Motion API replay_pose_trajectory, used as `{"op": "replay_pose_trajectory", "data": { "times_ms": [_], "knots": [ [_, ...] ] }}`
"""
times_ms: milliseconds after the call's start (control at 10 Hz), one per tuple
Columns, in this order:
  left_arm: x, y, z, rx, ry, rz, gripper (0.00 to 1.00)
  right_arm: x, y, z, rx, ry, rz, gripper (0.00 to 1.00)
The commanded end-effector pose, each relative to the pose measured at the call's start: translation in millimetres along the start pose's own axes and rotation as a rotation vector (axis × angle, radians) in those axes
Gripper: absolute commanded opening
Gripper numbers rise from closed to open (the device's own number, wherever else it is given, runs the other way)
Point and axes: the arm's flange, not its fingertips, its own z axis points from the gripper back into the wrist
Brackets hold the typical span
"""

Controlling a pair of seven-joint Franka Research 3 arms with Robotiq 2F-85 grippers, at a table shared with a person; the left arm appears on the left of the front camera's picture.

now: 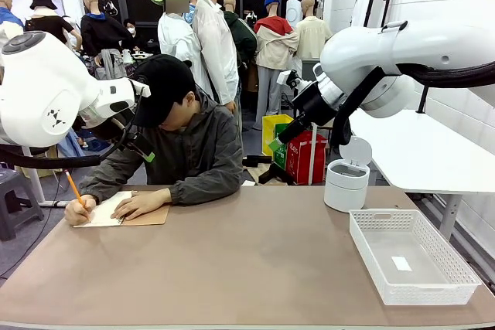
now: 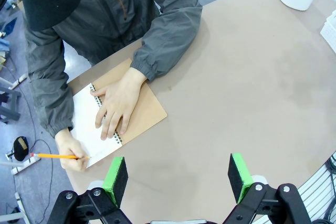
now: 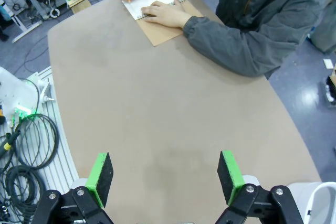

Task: Sort the paper based on its condition.
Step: If a person hands you a paper, place it in the Organizing basket , and if it's crumpled, put it in the Trash can.

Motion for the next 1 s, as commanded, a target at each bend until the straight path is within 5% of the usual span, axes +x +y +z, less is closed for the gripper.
{"op": "replay_pose_trajectory", "data": {
  "times_ms": [0, 900],
  "knots": [
    [0.0, 1.1, 1.1, -0.002, 0.005, 0.003, 1.00, -0.8, -0.4, -1.2, -0.006, 0.009, -0.004, 1.00],
    [0.0, 1.1, 1.1, -0.002, 0.005, 0.003, 1.00, -0.8, -0.4, -1.2, -0.006, 0.009, -0.004, 1.00]
  ]
}}
